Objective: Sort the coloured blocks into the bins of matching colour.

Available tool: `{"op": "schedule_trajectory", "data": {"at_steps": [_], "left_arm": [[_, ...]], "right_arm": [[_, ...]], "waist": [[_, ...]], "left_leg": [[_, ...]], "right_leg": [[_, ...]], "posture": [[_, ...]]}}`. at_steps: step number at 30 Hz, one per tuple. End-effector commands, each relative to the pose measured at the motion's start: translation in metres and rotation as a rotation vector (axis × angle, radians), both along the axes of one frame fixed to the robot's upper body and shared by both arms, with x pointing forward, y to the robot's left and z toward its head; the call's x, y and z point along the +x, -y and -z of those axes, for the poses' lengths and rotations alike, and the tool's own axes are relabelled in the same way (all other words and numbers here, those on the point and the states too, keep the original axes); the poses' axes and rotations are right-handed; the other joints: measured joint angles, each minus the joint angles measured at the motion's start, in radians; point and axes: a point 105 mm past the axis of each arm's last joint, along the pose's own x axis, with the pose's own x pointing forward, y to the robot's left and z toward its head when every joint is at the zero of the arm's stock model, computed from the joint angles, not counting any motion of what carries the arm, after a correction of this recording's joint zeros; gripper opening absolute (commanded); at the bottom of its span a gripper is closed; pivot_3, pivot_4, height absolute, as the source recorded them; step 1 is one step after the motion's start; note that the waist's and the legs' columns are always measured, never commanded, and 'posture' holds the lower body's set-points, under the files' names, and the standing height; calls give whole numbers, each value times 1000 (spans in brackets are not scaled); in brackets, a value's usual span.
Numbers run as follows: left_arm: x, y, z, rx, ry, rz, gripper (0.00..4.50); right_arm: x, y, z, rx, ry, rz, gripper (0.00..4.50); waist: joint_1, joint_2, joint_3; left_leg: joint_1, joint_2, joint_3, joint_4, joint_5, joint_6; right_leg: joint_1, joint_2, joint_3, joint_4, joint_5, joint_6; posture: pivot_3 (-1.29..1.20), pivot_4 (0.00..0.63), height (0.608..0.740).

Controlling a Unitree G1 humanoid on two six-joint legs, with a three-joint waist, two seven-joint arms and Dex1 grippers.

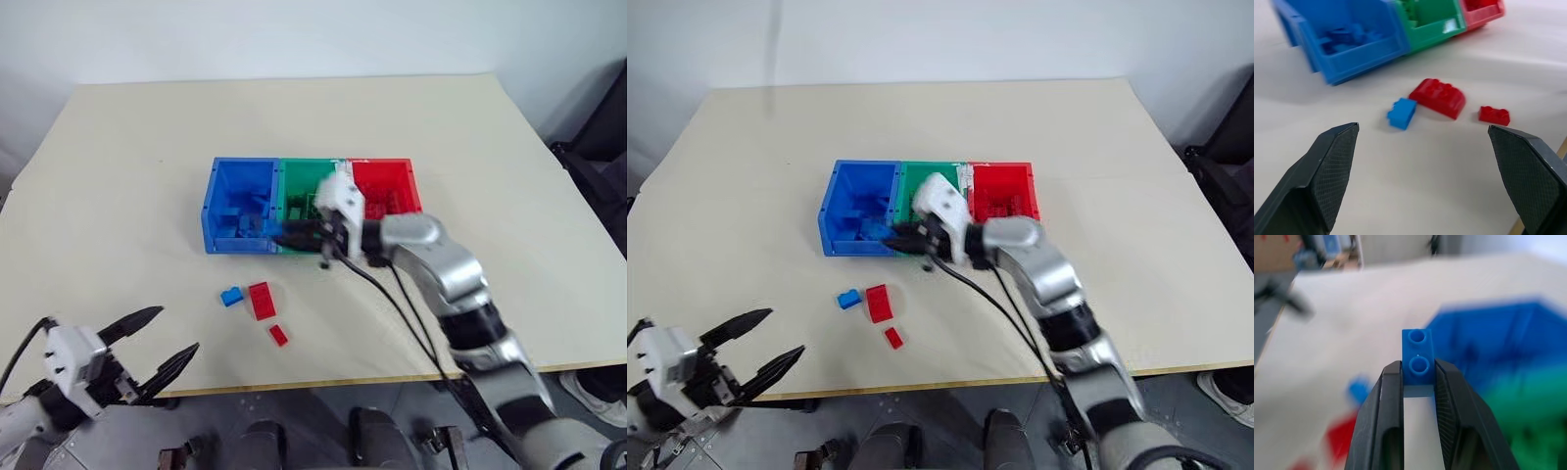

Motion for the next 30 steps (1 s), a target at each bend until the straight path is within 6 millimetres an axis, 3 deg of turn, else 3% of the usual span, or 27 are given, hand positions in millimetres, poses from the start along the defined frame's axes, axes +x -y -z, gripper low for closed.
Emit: {"op": "schedule_trajectory", "data": {"at_steps": [1,4,9,15,17,22,26,30], "left_arm": [[-4,-1,-7,7,33,-16,4500],[0,1,-9,7,47,-15,4500],[6,6,-11,5,57,5,4500],[13,10,-13,5,57,43,4500],[17,8,-14,12,52,57,4500],[20,1,-11,58,2,133,4500],[25,-16,-6,135,-29,179,4500],[34,-22,-7,165,-50,246,4500]], "right_arm": [[15,-20,-11,15,69,60,456],[22,-42,-11,-13,105,86,456],[27,-47,-10,-25,141,98,2200],[20,-12,-15,14,201,48,4328],[1,13,-13,48,219,-63,4463],[-23,89,7,62,248,-115,4463],[-47,145,42,-49,188,-152,4463],[-57,174,55,-92,98,-100,4463]], "waist": [[4,0,0],[6,-1,0],[1,-1,0],[0,-1,-1],[6,-1,-1],[10,-1,0],[10,-1,0],[5,-1,0]], "left_leg": [[0,0,0,0,0,0],[-1,-1,-3,0,0,1],[-1,-2,-3,-1,-1,1],[-1,-2,-3,-1,-1,1],[-1,-3,-2,-1,-1,1],[-1,-3,-2,-1,-1,2],[0,-2,1,-1,-2,3],[1,1,10,-1,-1,2]], "right_leg": [[0,0,0,0,0,0],[-1,-2,0,3,0,-1],[-1,-1,-1,3,0,-2],[-1,-1,-2,3,0,-2],[-1,-1,-1,3,0,-2],[0,-1,-2,1,0,-1],[1,0,-2,-2,0,-1],[3,1,-3,-4,0,-1]], "posture": [[0,150,740],[0,150,740],[0,150,740],[0,150,740],[0,150,740],[0,150,740],[0,150,740],[0,150,740]]}}
